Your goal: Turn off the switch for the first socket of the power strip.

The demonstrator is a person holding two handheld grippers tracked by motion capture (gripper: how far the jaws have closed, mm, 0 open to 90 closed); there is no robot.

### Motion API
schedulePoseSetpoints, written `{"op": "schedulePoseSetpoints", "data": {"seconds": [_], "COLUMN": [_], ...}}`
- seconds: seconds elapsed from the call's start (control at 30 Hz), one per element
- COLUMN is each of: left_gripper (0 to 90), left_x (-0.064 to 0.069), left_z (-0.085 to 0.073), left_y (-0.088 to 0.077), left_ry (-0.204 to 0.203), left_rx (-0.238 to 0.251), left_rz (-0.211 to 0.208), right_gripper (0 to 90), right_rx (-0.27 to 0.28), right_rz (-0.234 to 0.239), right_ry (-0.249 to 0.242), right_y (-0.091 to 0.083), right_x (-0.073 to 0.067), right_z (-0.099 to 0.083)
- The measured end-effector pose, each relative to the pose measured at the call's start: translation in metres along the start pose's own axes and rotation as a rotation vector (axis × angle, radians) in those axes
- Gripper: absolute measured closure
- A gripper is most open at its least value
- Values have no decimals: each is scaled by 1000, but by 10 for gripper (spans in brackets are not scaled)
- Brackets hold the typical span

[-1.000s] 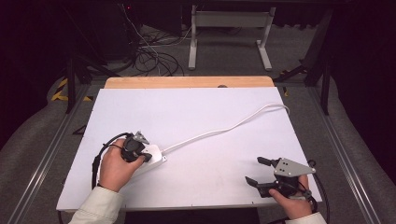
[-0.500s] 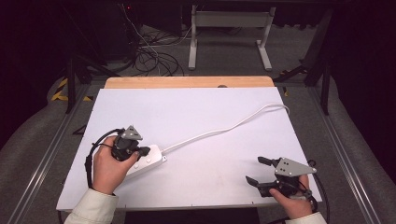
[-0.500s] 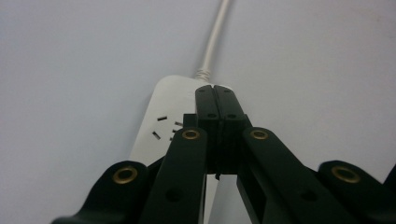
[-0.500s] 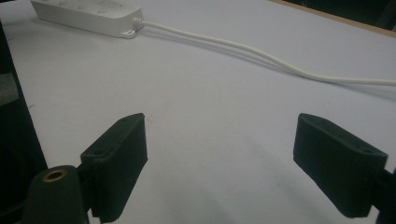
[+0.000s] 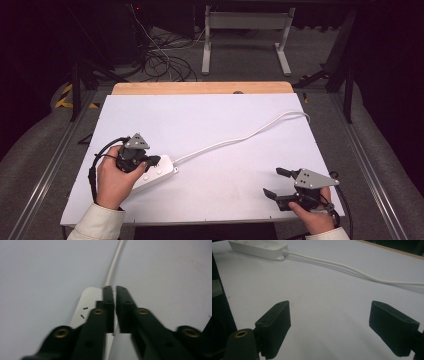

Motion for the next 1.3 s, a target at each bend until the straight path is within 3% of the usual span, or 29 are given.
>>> {"op": "schedulePoseSetpoints", "data": {"seconds": [0.07,0.4,0.5,0.6,0.77,0.9,1.3], "left_gripper": [741,497,365,296,170,123,134], "left_x": [1,7,11,14,21,25,26], "left_z": [1,-1,-2,-5,-13,-23,-54], "left_y": [-2,-20,-25,-29,-31,-31,-15], "left_ry": [3,-4,25,56,74,65,28], "left_rx": [15,143,213,293,351,414,545], "left_rz": [1,-36,-21,-23,-34,-57,-110], "right_gripper": [179,178,177,177,177,176,153], "right_rx": [0,5,9,9,9,10,20], "right_rz": [0,-3,-3,-2,-3,-2,4], "right_ry": [0,2,2,0,-1,-1,-7], "right_y": [0,-1,-1,-1,-2,-2,-2], "right_x": [0,0,0,0,0,-1,-1], "right_z": [0,0,1,1,1,1,2]}}
Point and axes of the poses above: each handheld gripper's, and its own axes: y roughly forward along the jaws, z roughly out of its top, x roughly to its right, the point moved 2 cm from there along y, roughly forward along the jaws, and after that the axes turned 2 degrees about z, right-handed, at the moved point
